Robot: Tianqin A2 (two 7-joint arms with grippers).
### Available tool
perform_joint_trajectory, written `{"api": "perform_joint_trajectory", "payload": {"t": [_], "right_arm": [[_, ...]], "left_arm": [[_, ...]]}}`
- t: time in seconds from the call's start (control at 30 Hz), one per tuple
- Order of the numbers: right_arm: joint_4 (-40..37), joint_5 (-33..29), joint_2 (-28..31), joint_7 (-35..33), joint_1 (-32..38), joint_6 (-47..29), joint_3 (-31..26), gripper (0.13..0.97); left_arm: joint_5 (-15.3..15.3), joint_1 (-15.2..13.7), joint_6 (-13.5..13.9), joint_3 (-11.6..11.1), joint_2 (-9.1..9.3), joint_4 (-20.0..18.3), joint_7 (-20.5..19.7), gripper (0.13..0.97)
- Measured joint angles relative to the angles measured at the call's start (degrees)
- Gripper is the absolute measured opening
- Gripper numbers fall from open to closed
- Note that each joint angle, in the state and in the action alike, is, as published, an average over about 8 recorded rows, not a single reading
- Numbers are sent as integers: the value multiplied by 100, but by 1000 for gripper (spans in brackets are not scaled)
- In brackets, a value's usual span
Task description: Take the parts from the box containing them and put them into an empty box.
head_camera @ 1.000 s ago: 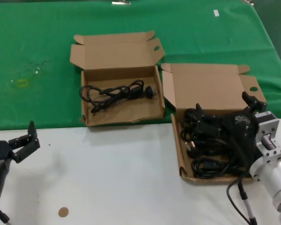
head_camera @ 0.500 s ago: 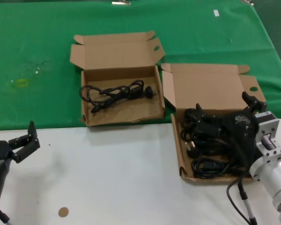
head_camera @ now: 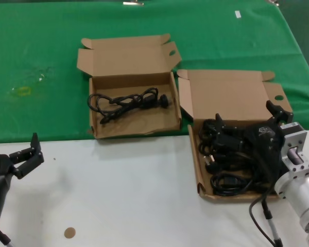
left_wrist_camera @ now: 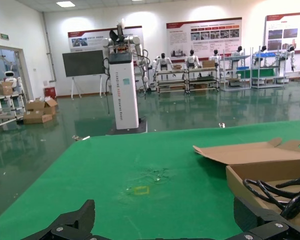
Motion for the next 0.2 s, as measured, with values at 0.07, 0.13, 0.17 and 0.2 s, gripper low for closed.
{"api": "perform_joint_trajectory", "payload": {"t": [0.07,0.13,0.17,0.2], "right_arm": [[0,0,0,0,0,0,0,966],[0,0,0,0,0,0,0,966],[0,0,0,0,0,0,0,966],[0,0,0,0,0,0,0,966]], "left_arm": [[0,0,0,0,0,0,0,966],[0,0,0,0,0,0,0,966],[0,0,0,0,0,0,0,966],[0,0,0,0,0,0,0,966]]}}
